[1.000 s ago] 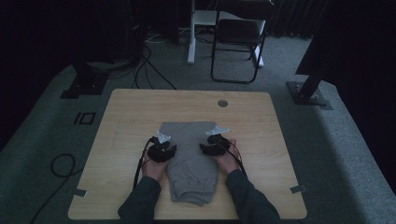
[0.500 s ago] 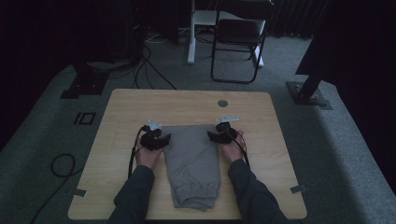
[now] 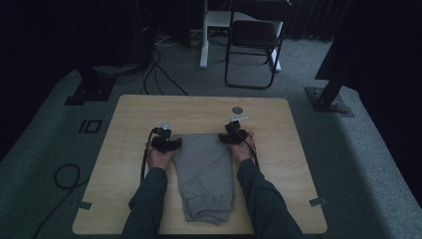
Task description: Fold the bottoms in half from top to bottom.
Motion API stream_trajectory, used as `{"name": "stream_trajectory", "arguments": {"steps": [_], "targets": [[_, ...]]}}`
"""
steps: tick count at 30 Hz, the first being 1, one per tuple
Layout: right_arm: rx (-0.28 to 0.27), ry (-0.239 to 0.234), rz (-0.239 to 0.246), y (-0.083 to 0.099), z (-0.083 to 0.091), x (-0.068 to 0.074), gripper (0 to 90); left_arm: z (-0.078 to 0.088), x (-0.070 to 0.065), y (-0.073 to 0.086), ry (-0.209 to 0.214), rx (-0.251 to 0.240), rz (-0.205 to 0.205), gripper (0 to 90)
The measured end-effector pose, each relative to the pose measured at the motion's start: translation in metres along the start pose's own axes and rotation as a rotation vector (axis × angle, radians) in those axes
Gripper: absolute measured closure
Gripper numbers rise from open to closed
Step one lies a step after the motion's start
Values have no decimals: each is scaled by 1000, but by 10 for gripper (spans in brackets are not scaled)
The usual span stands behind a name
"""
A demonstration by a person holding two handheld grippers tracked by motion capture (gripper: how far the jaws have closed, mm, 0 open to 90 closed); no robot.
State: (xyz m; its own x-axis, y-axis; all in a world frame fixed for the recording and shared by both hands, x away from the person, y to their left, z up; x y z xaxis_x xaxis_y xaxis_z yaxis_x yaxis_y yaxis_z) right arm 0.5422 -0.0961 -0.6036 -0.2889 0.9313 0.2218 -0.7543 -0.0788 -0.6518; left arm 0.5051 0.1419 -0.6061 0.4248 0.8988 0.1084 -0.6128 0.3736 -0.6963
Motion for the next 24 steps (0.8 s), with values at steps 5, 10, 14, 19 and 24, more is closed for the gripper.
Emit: {"name": "stream_trajectory", "arguments": {"steps": [5, 10, 14, 19, 24], "targets": [[5, -10, 7, 1, 1, 1, 595, 1, 1, 1, 1, -3, 12, 436], [27, -56, -10, 2, 1, 8, 786, 2, -11, -2, 122, -11, 28, 794], [34, -69, -18, 2, 2, 8, 819, 5, -12, -3, 109, -10, 15, 861], [-2, -102, -29, -6, 10, 6, 825, 18, -6, -15, 105, -82, 38, 884], [-91, -124, -6, -29, 33, 10, 826, 44, -3, -42, 95, -187, 25, 885]]}}
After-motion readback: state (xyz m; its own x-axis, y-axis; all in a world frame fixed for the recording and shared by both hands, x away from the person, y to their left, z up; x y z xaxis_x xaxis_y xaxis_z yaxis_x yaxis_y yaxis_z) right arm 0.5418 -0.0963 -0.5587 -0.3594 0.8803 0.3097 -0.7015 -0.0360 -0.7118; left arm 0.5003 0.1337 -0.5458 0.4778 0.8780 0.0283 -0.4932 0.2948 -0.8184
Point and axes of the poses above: each handheld gripper's, and its own axes: z roughly backward along the jaws, y roughly out of its underside, x roughly to its left, the point moved 8 cm from there along -z, roughly forward along the jaws, and after that the axes turned 13 degrees about -z, right-handed, at the moved point
